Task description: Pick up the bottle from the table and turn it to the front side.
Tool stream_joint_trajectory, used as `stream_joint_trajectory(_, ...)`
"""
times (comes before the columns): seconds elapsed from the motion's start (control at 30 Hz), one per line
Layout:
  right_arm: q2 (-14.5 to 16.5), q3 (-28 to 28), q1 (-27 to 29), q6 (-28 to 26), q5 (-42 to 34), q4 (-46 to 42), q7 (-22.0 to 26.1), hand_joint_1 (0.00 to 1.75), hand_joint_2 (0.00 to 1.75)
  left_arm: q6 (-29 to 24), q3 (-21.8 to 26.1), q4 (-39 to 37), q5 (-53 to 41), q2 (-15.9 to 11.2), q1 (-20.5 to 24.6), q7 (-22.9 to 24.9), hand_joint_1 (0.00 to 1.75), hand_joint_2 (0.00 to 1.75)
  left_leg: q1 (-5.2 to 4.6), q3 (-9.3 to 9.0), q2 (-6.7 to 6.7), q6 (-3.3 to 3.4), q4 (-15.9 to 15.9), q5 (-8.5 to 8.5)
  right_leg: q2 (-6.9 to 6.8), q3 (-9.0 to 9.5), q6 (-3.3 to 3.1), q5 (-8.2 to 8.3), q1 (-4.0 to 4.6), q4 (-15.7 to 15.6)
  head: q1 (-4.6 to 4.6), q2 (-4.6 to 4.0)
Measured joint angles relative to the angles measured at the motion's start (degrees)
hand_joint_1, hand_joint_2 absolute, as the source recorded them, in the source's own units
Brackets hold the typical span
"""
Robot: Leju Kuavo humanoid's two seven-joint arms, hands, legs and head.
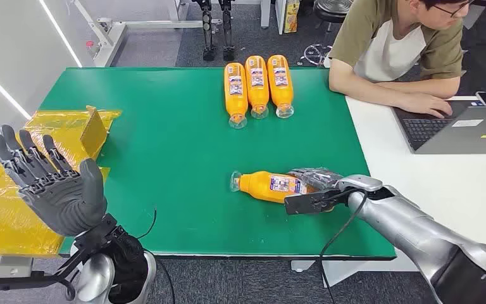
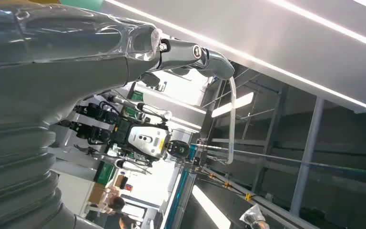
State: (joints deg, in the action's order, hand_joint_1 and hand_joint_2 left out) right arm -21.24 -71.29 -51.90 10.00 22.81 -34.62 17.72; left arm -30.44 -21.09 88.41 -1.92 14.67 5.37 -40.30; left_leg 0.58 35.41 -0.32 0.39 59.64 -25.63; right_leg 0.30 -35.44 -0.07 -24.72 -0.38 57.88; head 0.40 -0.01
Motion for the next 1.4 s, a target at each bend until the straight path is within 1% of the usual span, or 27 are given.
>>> stream_joint_trajectory(0.07,0.4,0.1,0.4,-1.8,-0.1,0.3,0.1,1.75,1.75,0.0,0.0,0.0,0.0,0.0,-0.1,0.0,0.00,1.75,0.00,-0.02,0.02,0.00,0.0,0.00,0.02,0.01,0.00,0.00,0.00,0.0,0.00,0.01)
stream_joint_trajectory(0.17,1.5,0.7,1.6,-7.3,-0.5,1.0,0.3,1.75,1.75,0.1,0.0,0.0,0.0,0.0,-0.2,0.0,0.00,1.75,0.00,-0.04,0.04,0.00,0.0,0.00,0.03,0.02,0.00,0.00,0.00,0.0,-0.01,0.01)
stream_joint_trajectory(0.3,3.2,2.5,3.2,-12.1,-0.3,1.5,0.2,1.75,1.75,0.7,0.0,-0.5,0.6,0.0,-0.2,0.0,0.00,1.75,0.00,-0.06,0.07,0.00,0.0,0.00,0.05,0.02,0.00,0.00,0.00,0.0,0.00,0.01)
stream_joint_trajectory(0.37,4.4,3.9,4.3,-14.9,0.1,1.7,0.6,1.75,1.75,2.4,0.0,-1.9,0.8,0.0,0.1,0.0,0.00,1.75,0.01,-0.07,0.08,-0.01,0.0,0.00,0.05,0.02,0.00,0.00,0.01,0.0,0.00,0.01)
stream_joint_trajectory(0.43,6.0,5.8,5.9,-18.9,0.4,1.8,1.4,1.75,1.75,5.3,0.0,-4.3,0.7,0.0,0.8,0.0,0.00,1.75,0.01,-0.06,0.08,-0.01,0.0,0.01,0.05,0.01,-0.01,0.01,0.01,0.0,0.00,0.01)
stream_joint_trajectory(0.5,8.1,8.3,7.8,-24.1,0.5,1.7,2.3,1.75,1.75,8.2,0.0,-7.4,0.4,0.1,1.7,0.1,0.00,1.75,0.01,-0.06,0.08,-0.02,0.0,0.01,0.05,0.00,-0.01,0.01,0.01,0.0,0.00,0.00)
stream_joint_trajectory(0.57,10.2,11.6,10.1,-30.7,1.2,0.6,3.2,1.75,1.75,9.7,0.0,-11.1,-1.0,0.4,2.8,0.1,0.00,1.75,0.01,-0.05,0.05,-0.02,0.0,0.01,0.03,-0.01,-0.02,-0.01,0.01,0.0,0.00,0.01)
stream_joint_trajectory(0.67,12.4,17.6,14.3,-39.7,2.9,-3.8,5.2,1.75,1.75,11.9,0.0,-17.4,-3.9,0.9,4.5,0.7,0.00,1.75,0.01,-0.04,-0.01,-0.02,0.0,0.01,0.00,-0.02,-0.05,-0.05,0.01,0.0,0.01,0.01)
stream_joint_trajectory(0.73,13.4,21.5,17.5,-43.2,3.8,-7.5,7.1,1.75,1.75,14.9,-0.1,-21.2,-5.3,1.2,5.4,1.8,0.00,1.75,0.01,-0.01,-0.01,-0.01,0.0,0.00,0.00,-0.04,-0.06,-0.08,0.01,0.0,0.00,0.01)
stream_joint_trajectory(0.8,14.2,24.6,20.6,-45.4,4.4,-10.9,9.6,1.75,1.75,19.8,-0.5,-24.7,-6.9,1.3,6.2,2.5,0.00,1.75,0.02,0.04,-0.03,0.00,0.0,-0.01,-0.01,-0.06,-0.02,-0.11,0.00,0.0,-0.01,0.01)
stream_joint_trajectory(0.87,15.0,27.0,23.2,-46.9,4.9,-13.9,12.3,1.75,1.75,25.8,-1.5,-27.7,-8.3,1.4,6.9,2.4,0.00,1.75,0.02,0.07,-0.03,0.01,0.0,-0.04,-0.01,-0.07,0.03,-0.15,-0.01,0.0,0.01,0.01)
stream_joint_trajectory(0.93,16.0,28.6,25.5,-47.8,5.4,-16.3,14.3,1.75,1.75,29.1,-2.7,-30.2,-9.2,1.5,7.6,2.1,0.00,1.75,0.00,0.07,0.04,0.04,0.0,-0.08,0.06,-0.08,0.04,-0.15,-0.03,0.0,0.01,0.01)
stream_joint_trajectory(1.0,16.9,29.5,27.2,-48.0,5.6,-18.1,15.1,1.75,1.75,29.7,-3.3,-32.1,-9.8,1.6,8.1,2.0,0.00,1.75,-0.02,0.06,0.10,0.06,0.0,-0.10,0.11,-0.10,0.04,-0.15,-0.03,0.0,-0.02,0.01)
stream_joint_trajectory(1.13,17.8,30.1,28.7,-47.1,5.8,-19.8,15.2,1.75,1.75,29.7,-3.5,-33.8,-10.1,1.9,8.9,2.2,0.00,1.75,-0.02,0.07,0.02,0.07,0.0,-0.10,0.01,-0.10,0.04,-0.15,-0.01,0.0,0.01,0.01)
stream_joint_trajectory(1.4,18.8,30.1,29.2,-40.4,6.3,-19.7,14.4,1.75,1.75,29.9,-3.4,-34.4,-10.2,2.0,9.1,2.4,0.00,1.75,-0.02,0.08,0.04,0.06,0.0,-0.09,0.03,-0.10,0.03,-0.15,-0.01,0.0,-0.01,0.01)
